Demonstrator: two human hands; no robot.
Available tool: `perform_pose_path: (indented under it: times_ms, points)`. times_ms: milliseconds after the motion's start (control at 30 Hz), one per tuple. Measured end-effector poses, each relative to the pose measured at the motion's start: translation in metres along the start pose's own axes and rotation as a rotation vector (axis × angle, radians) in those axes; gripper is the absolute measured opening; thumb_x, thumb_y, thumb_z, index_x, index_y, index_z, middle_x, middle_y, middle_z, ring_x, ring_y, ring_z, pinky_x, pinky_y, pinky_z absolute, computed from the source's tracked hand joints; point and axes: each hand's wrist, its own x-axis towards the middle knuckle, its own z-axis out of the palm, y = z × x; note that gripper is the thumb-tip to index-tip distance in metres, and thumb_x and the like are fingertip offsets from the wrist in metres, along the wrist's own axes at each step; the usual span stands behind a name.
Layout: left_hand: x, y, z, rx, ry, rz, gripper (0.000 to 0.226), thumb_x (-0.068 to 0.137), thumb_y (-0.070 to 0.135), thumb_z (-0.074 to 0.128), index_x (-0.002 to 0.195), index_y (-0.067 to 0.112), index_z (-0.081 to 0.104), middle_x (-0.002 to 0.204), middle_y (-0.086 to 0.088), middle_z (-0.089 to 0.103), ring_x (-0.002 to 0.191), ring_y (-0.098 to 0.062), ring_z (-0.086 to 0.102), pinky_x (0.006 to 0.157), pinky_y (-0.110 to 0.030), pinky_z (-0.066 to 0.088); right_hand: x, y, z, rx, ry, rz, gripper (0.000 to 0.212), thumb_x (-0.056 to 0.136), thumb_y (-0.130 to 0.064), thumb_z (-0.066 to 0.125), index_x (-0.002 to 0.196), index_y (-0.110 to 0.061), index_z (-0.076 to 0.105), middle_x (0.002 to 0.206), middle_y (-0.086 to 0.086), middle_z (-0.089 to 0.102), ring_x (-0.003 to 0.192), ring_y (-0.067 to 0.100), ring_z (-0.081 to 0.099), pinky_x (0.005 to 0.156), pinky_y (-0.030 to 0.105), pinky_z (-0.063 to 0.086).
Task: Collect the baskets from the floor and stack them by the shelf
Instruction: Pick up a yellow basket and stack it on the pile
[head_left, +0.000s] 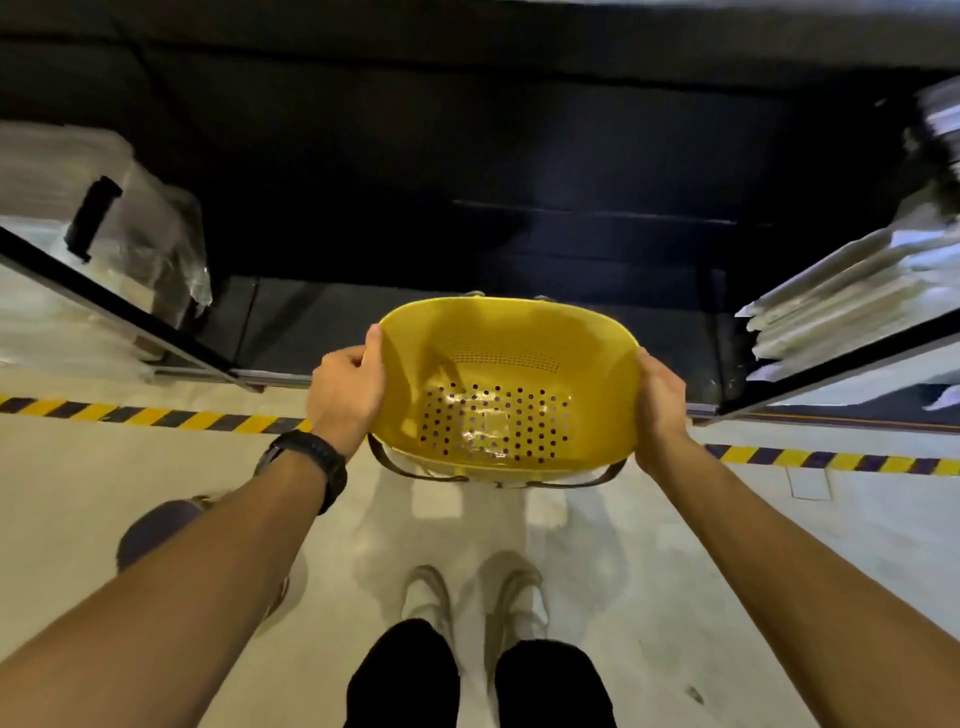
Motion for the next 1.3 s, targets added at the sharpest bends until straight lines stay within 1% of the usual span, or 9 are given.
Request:
perform_pose_path:
  times_ms: [100,233,400,467,633,767,900,1133,1300]
  points:
    - [0.039,-0.051,0.062,0.001,0.017,-0.005,0.060,0.101,0.062,0.034,0.063,0.020,0.054,0.066,0.001,0.056,0.065,-0.021,0.054,0.067,-0.036,0.046,0.060,0.057,0.017,0.003,-0.006,-0.015,0.022,0.098,-0.030,0.053,0.080,-0.027,0.065,0.079,-0.001,0.064,0.074,0.016,0.059,0.065,0.031,0.052]
    - [0.083,-0.121,0.138,-0.017,0.059,-0.015,0.074,0.097,0.068,0.035,0.071,0.004,0.063,0.065,-0.005,0.058,0.065,-0.026,0.055,0.069,-0.042,0.050,0.136,0.132,0.036,-0.026,-0.005,-0.041,0.025,0.097,-0.034,0.053,0.077,-0.026,0.066,0.079,0.000,0.065,0.078,0.018,0.060,0.069,0.032,0.051]
    - [0.116,-0.184,0.206,-0.064,0.062,0.003,0.062,0.095,0.069,0.038,0.055,0.022,0.047,0.058,0.002,0.050,0.059,-0.016,0.050,0.055,-0.030,0.038,0.196,0.206,0.047,-0.019,-0.032,-0.052,0.023,0.100,-0.033,0.049,0.082,-0.031,0.063,0.092,-0.002,0.068,0.098,0.018,0.062,0.079,0.041,0.054]
    - [0.123,-0.195,0.220,-0.073,0.085,0.012,0.060,0.095,0.069,0.038,0.055,0.024,0.045,0.058,0.003,0.050,0.059,-0.014,0.049,0.056,-0.030,0.037,0.209,0.221,0.048,-0.019,-0.057,-0.057,0.026,0.101,-0.036,0.046,0.081,-0.029,0.062,0.093,0.000,0.067,0.093,0.021,0.065,0.075,0.039,0.054]
    - [0.125,-0.202,0.221,-0.104,0.084,0.063,0.053,0.094,0.070,0.038,0.068,0.026,0.050,0.075,0.000,0.055,0.071,-0.018,0.053,0.078,-0.042,0.051,0.218,0.229,0.049,-0.020,-0.069,-0.107,0.020,0.101,-0.036,0.046,0.094,-0.028,0.064,0.109,0.008,0.066,0.097,0.022,0.060,0.099,0.049,0.049]
    - [0.118,-0.201,0.217,-0.088,0.070,0.071,0.044,0.099,0.063,0.039,0.068,0.032,0.043,0.075,0.009,0.048,0.072,-0.013,0.049,0.094,-0.047,0.050,0.216,0.234,0.045,-0.045,-0.054,-0.109,0.018,0.102,-0.039,0.044,0.095,-0.031,0.058,0.109,-0.001,0.067,0.105,0.021,0.064,0.096,0.045,0.053]
    - [0.109,-0.201,0.217,-0.077,0.088,0.067,0.043,0.099,0.062,0.040,0.067,0.035,0.037,0.073,0.013,0.042,0.066,-0.005,0.042,0.092,-0.043,0.048,0.213,0.241,0.041,-0.053,-0.039,-0.118,0.015,0.103,-0.039,0.043,0.095,-0.032,0.054,0.103,-0.004,0.064,0.101,0.019,0.063,0.093,0.042,0.053]
    - [0.107,-0.220,0.234,-0.044,0.084,0.035,0.049,0.096,0.068,0.039,0.063,0.031,0.044,0.070,0.010,0.048,0.067,-0.012,0.048,0.088,-0.046,0.050,0.219,0.265,0.030,-0.087,-0.044,-0.132,0.020,0.104,-0.041,0.039,0.099,-0.030,0.056,0.098,-0.002,0.063,0.091,0.018,0.061,0.077,0.037,0.050]
    - [0.110,-0.237,0.248,0.006,0.093,0.043,0.050,0.097,0.066,0.037,0.061,0.032,0.041,0.068,0.010,0.046,0.069,-0.021,0.050,0.088,-0.048,0.049,0.226,0.286,0.036,-0.055,-0.022,-0.120,0.030,0.101,-0.039,0.044,0.076,-0.029,0.056,0.080,-0.002,0.062,0.077,0.017,0.059,0.068,0.034,0.050]
